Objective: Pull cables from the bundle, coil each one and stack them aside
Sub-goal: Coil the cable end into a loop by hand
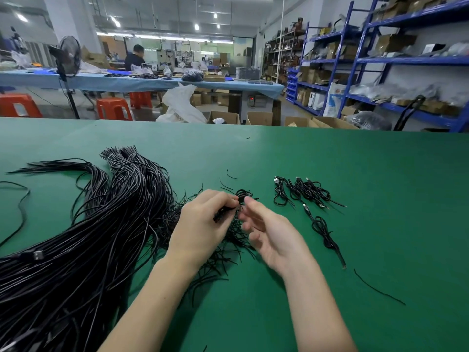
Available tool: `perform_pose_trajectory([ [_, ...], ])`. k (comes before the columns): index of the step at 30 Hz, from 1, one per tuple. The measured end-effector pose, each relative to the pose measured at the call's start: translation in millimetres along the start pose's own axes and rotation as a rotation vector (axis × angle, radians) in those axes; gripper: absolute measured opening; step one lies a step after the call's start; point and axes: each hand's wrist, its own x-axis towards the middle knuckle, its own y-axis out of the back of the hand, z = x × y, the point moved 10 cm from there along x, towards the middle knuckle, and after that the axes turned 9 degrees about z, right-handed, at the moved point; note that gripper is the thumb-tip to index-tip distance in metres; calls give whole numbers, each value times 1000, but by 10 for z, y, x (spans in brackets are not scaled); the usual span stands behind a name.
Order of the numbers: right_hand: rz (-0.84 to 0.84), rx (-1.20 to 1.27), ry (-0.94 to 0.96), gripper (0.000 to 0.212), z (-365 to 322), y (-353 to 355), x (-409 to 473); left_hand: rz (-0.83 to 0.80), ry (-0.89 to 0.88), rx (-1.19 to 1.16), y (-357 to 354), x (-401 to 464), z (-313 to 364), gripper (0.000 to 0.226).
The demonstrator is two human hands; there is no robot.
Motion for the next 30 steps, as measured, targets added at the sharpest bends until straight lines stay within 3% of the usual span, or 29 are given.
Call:
perform_pose_trajectory([
  [5,-8,113,-20,11,4,-38,0,25,-95,43,8,-2,122,13],
  [8,18,76,118,6,-94,-18,18,14,-63,50,-8,5,124,13],
  [10,105,-125,412,7,-297,24,-22,-26,-10,59,-29,31,75,14],
  [13,201,-602,1070,11,-615,-97,-361,-156,64,53,-87,98,-51,15],
  [16,167,-726,1391,10,-606,-178,-593,-239,282,-43,-97,115,-238,15],
  [21,152,-670,1462,7,-612,-157,-651,-389,763,-381,-223,-77,-505,11],
  [25,94,-634,1455,7,-592,-177,-628,-292,1166,-760,-298,-260,-578,15],
  [27,75,-629,1464,7,-594,-186,-643,-258,1279,-899,-352,-315,-558,16],
  [30,37,-593,1393,8,-611,-177,-601,-211,1298,-927,-350,-325,-579,12],
])
